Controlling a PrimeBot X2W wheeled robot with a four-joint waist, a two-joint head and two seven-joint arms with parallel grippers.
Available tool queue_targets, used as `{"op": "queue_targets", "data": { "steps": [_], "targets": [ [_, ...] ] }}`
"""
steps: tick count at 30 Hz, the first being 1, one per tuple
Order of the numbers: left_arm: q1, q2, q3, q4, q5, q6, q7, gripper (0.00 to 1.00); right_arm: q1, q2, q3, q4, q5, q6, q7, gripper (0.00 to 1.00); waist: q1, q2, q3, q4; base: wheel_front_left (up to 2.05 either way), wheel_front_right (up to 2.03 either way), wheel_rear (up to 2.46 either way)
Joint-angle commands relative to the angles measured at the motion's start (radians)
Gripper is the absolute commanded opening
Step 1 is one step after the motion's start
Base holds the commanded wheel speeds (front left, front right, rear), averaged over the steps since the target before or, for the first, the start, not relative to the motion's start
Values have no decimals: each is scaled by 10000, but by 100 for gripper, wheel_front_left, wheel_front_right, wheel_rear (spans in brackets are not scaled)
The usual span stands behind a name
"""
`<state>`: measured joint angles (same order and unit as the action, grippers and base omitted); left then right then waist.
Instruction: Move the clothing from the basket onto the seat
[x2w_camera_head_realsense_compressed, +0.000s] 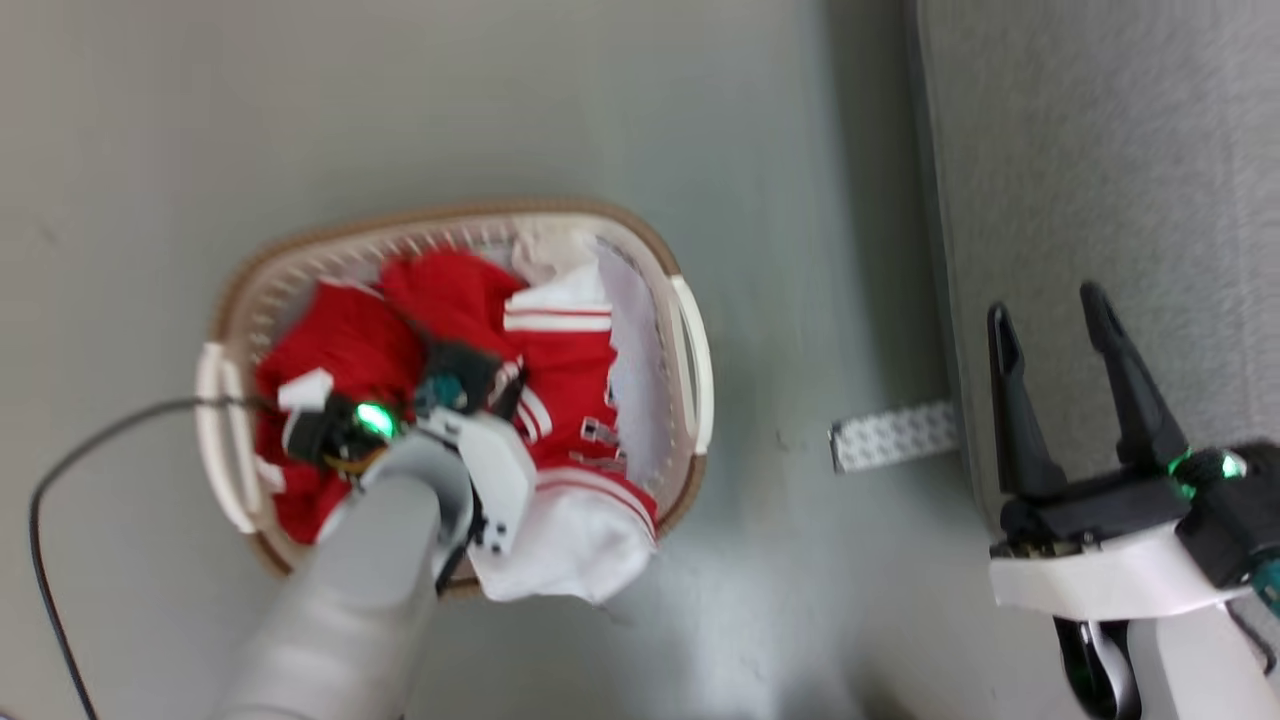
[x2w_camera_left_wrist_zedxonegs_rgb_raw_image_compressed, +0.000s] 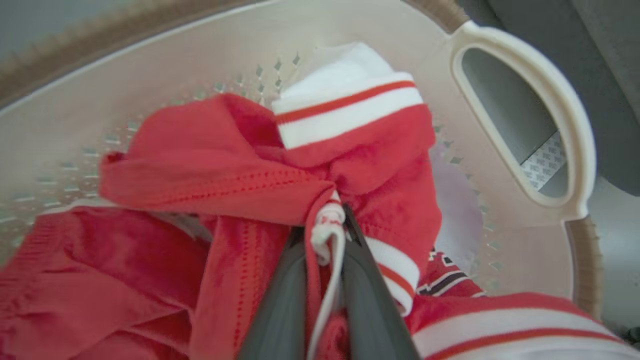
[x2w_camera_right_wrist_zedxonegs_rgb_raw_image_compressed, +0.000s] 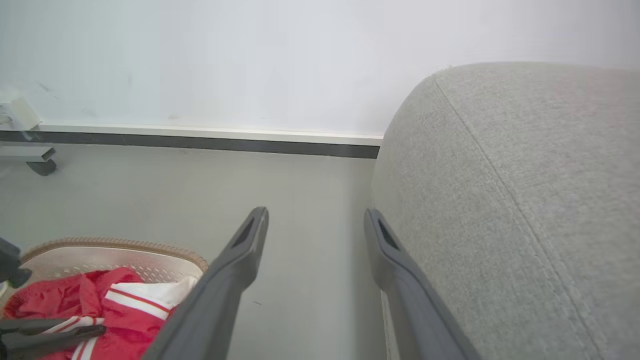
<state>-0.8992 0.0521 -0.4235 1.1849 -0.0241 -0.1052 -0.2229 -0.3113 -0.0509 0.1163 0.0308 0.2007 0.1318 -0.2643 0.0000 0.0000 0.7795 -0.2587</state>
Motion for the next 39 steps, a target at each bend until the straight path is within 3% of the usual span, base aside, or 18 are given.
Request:
{"op": "queue_targets", "data": {
  "steps": [1, 7, 17, 29, 39],
  "targets": [
    [327, -8, -59, -99, -157, -50, -138, 0, 285, -4, -86, 141, -102, -21, 0, 100, 0, 0, -1136, 476, 0, 0, 0],
    [1717, -12, -545, -1272, -1131, -135, -349, 0, 1090, -6, -221, 640, -231, -21, 0, 100, 0, 0, -3172, 952, 0, 0, 0],
    [3133, -3, -1169, -3422, -2215, 446, -290, 0, 2450, -6, -290, 1071, -131, -21, -2, 100, 0, 0, -5686, 1382, 0, 0, 0],
    [4088, 376, -1182, -5921, -2491, 884, 542, 0, 3554, -7, -378, 1267, -201, -21, -2, 100, 0, 0, -7333, 1459, 0, 0, 0],
    [4750, 941, -1096, -8109, -2656, 1311, 1442, 0, 4033, -5, -237, 1232, -279, -21, 0, 100, 0, 0, -8100, 1333, 0, 0, 0]
  ]
}}
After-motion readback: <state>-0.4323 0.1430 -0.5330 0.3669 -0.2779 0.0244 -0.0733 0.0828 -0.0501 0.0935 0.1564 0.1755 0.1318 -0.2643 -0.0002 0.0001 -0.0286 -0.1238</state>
